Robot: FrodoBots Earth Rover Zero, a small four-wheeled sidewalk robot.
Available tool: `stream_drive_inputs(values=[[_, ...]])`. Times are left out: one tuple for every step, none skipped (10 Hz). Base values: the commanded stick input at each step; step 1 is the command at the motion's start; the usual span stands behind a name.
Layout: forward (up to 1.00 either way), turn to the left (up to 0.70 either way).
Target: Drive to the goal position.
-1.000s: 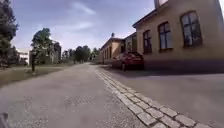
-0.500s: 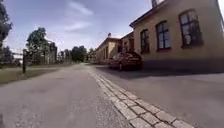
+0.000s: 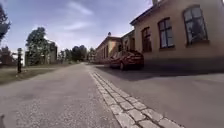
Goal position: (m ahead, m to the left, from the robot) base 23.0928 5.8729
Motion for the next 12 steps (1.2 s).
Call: stream_drive_inputs(values=[[0.85,0.00],[0.85,0.10],[0.85,0.25],[0.85,0.30],[0.85,0.17],[0.85,0.00],[0.85,0.00],[0.85,0.00],[0.85,0.00],[0.85,0.00],[0.85,0.00],[0.85,0.00]])
